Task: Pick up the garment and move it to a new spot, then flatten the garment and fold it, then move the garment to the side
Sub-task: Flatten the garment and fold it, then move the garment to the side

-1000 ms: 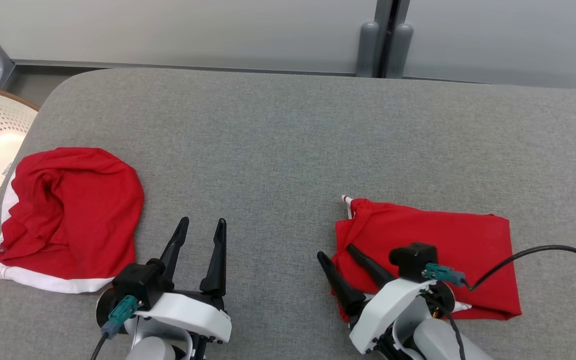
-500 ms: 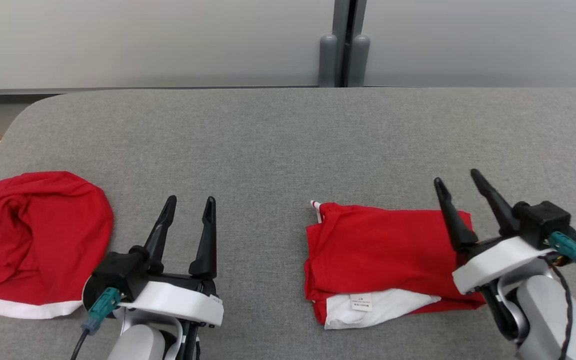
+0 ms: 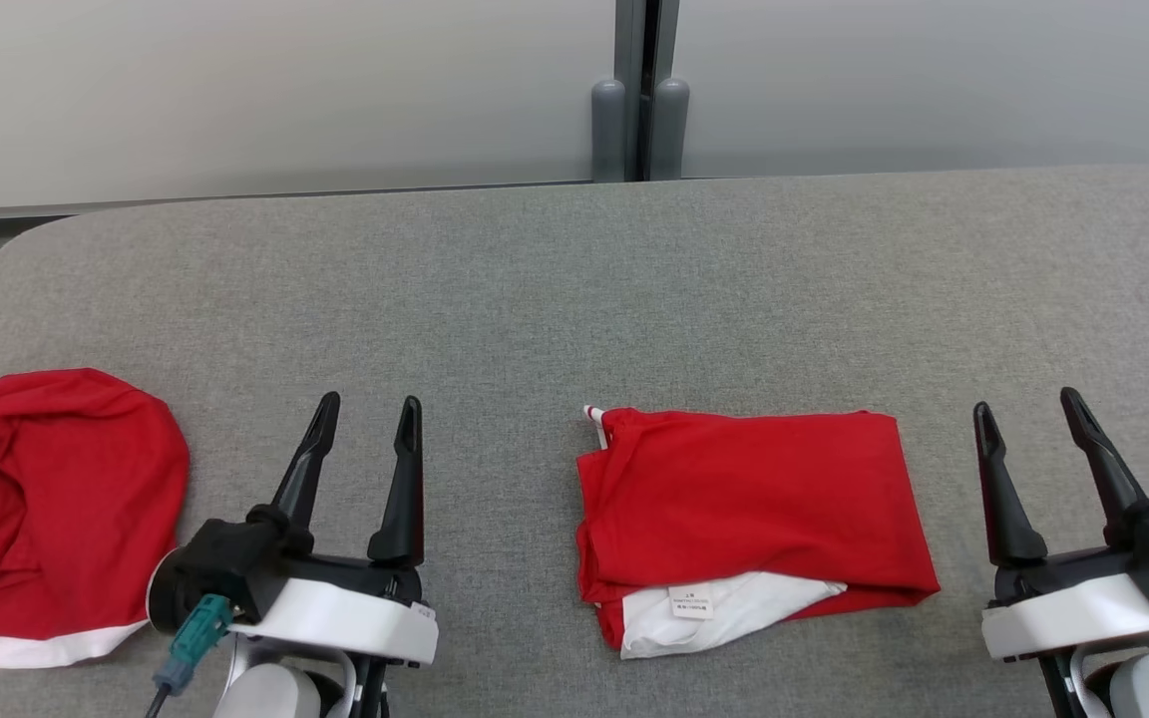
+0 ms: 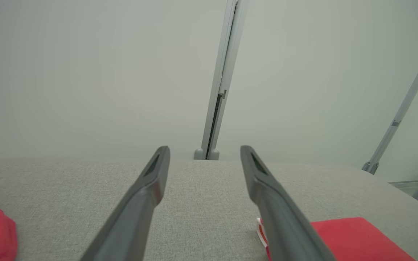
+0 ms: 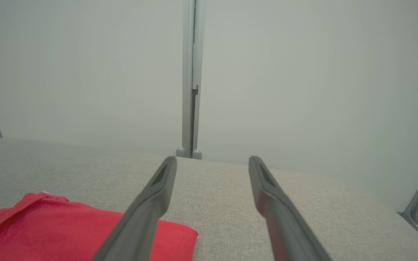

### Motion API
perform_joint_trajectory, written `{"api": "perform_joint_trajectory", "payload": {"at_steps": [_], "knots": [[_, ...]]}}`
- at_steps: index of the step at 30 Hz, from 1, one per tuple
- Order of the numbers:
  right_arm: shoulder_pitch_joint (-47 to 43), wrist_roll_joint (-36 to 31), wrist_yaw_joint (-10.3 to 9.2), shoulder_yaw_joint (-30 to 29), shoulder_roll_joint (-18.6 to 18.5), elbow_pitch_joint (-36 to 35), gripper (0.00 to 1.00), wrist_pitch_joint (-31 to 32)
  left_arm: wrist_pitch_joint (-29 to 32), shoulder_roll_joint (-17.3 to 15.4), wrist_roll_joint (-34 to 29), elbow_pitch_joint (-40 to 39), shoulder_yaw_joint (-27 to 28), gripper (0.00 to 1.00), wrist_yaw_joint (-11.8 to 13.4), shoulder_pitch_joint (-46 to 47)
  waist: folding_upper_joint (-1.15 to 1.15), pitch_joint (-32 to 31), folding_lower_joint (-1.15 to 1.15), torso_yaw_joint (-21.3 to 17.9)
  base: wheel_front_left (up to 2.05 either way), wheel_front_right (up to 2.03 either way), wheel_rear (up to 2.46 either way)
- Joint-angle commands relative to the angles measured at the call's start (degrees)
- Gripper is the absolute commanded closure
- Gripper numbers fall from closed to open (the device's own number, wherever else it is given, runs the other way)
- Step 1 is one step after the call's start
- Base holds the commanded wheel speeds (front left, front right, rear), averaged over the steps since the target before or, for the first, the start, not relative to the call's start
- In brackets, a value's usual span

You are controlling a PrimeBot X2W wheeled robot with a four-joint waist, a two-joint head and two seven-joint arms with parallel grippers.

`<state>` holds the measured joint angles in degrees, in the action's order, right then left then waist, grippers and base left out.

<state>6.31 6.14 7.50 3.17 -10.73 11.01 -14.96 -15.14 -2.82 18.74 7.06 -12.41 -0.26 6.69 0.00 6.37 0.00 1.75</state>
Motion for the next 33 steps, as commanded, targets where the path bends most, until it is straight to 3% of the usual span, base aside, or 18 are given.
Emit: {"api": "perform_joint_trajectory", "payload": {"at_steps": [1, 5, 12, 33], "knots": [[-0.7, -0.7, -0.02, -0.8, 0.4, -0.7, 0.0, -0.3, 0.0, -0.2, -1.4, 0.0, 0.2, 0.0, 0.4, -0.8, 0.0, 0.1, 0.0, -0.2, 0.0, 0.0, 0.0], [-2.1, -1.8, -0.02, -1.3, 1.9, -1.8, 0.0, -0.3, 0.0, -0.2, -4.0, 0.3, -0.1, 0.0, 1.2, -1.6, 0.0, 0.1, 0.0, -0.4, 0.0, 0.0, 0.0], [-2.6, -1.3, -0.02, -1.7, 3.0, -0.5, 0.0, -0.3, 0.0, -0.2, -3.3, 0.3, -0.7, 0.0, 1.1, -1.5, 0.0, 0.3, 0.0, -0.3, 0.0, 0.0, 0.0], [5.2, 7.4, -0.02, 0.0, 6.3, 20.8, 0.0, 1.0, 0.0, -0.2, -3.4, 2.1, -2.9, 0.0, 0.5, 2.2, 0.0, 5.8, 0.0, 2.7, 0.0, 0.0, 0.0]]}}
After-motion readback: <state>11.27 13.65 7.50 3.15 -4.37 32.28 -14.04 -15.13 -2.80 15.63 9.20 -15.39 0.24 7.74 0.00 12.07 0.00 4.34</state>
